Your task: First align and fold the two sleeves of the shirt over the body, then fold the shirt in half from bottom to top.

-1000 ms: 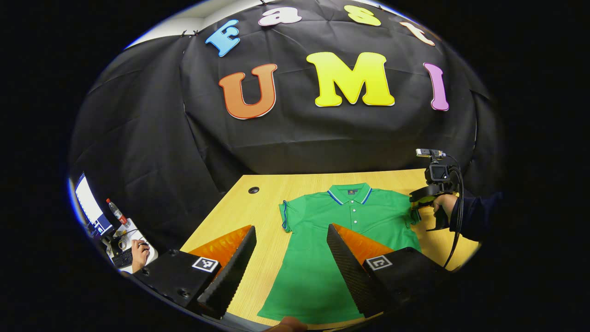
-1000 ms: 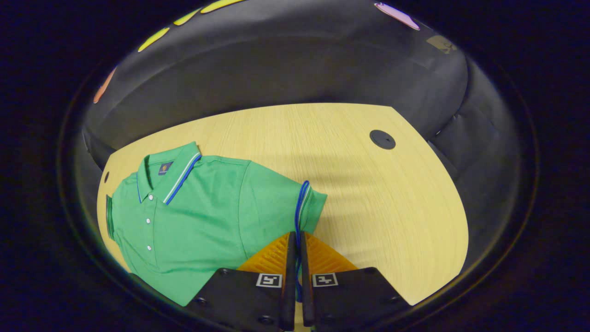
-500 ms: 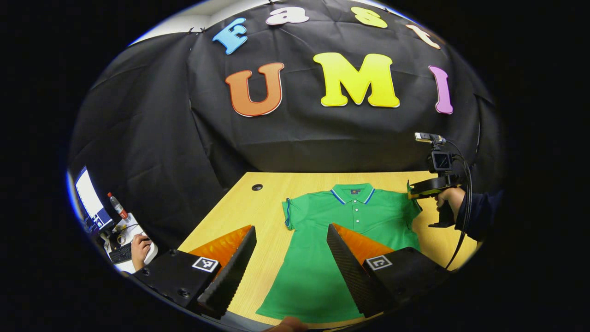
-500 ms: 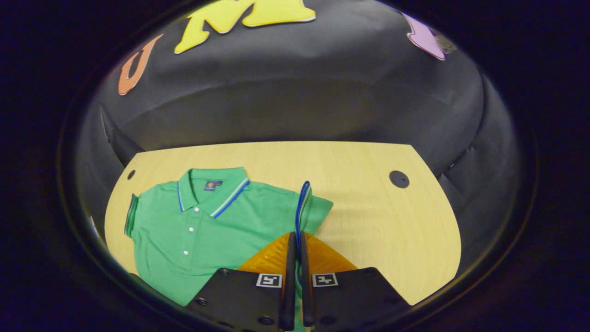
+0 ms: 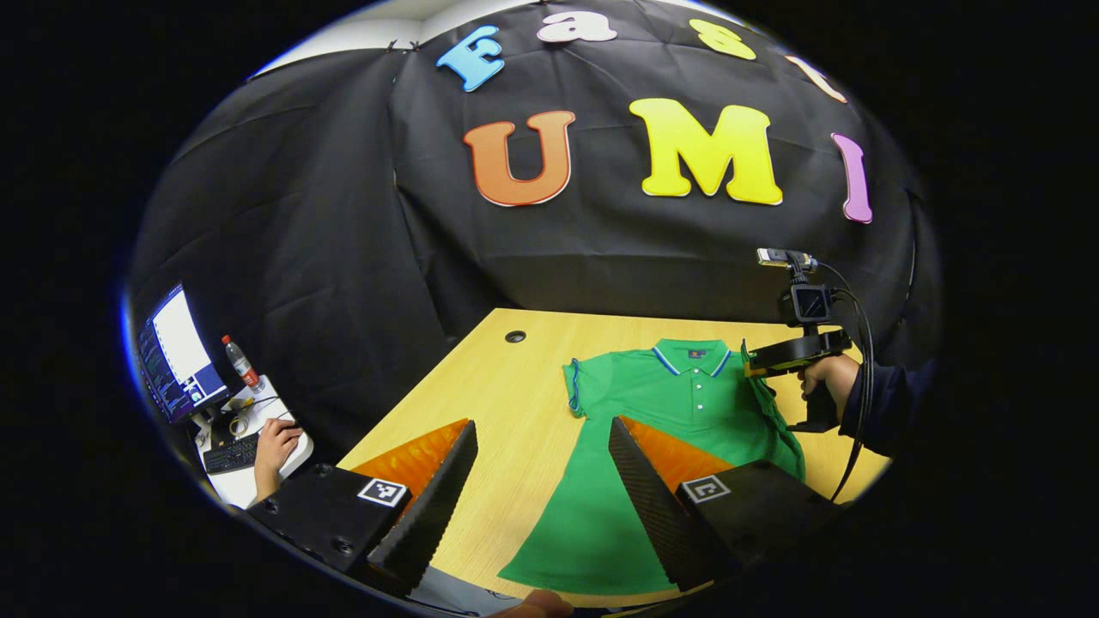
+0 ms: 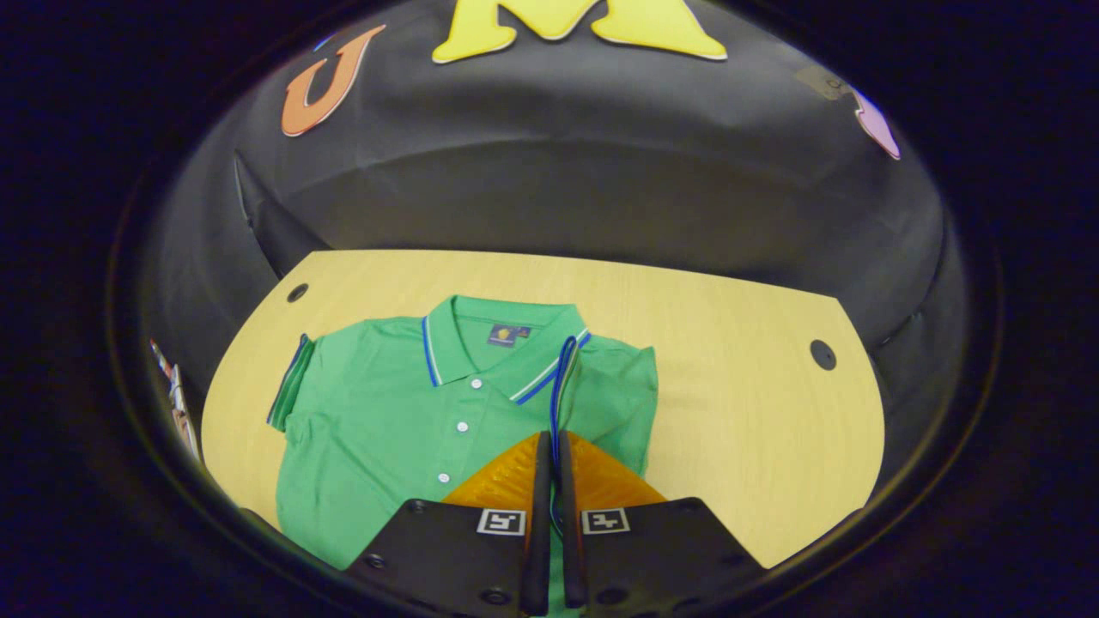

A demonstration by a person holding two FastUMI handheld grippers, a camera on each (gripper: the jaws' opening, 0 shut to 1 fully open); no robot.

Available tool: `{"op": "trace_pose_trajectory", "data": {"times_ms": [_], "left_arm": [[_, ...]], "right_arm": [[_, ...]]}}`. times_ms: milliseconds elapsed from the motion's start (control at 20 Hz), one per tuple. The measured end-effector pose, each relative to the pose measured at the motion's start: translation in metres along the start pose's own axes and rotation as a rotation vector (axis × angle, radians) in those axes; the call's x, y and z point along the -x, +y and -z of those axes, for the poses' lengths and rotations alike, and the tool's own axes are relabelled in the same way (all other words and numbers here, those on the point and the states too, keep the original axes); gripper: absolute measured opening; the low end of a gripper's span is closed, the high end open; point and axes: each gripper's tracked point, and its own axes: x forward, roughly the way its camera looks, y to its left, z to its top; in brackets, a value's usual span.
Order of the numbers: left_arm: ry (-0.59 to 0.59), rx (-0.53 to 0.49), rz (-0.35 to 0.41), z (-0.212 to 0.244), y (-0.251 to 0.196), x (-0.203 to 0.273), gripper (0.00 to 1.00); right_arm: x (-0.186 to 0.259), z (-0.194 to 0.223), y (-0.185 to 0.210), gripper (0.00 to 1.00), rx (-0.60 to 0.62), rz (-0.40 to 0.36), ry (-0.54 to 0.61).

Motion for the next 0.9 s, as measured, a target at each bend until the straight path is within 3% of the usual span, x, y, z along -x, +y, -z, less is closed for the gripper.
{"op": "trace_pose_trajectory", "data": {"times_ms": [350, 400, 450, 600, 650, 900], "left_arm": [[0.036, 0.034, -0.049, 0.017, 0.032, 0.002, 1.0], [0.046, 0.048, -0.05, 0.02, 0.034, 0.001, 1.0], [0.055, 0.06, -0.05, 0.023, 0.037, 0.001, 1.0], [0.073, 0.072, -0.054, 0.026, 0.051, -0.01, 1.0], [0.077, 0.068, -0.051, 0.025, 0.053, -0.017, 1.0], [0.081, 0.048, 0.016, 0.011, 0.045, -0.078, 1.0]], "right_arm": [[-0.025, 0.02, 0.035, 0.06, 0.008, -0.032, 0.06], [-0.028, 0.022, 0.034, 0.12, 0.015, -0.024, 0.067], [-0.029, 0.024, 0.037, 0.1, 0.017, -0.029, 0.072], [-0.016, 0.02, 0.044, 0.19, 0.007, -0.051, 0.072], [-0.011, 0.019, 0.048, 0.34, -0.006, -0.065, 0.064], [0.048, 0.005, 0.043, 0.81, -0.032, -0.074, -0.004]]}}
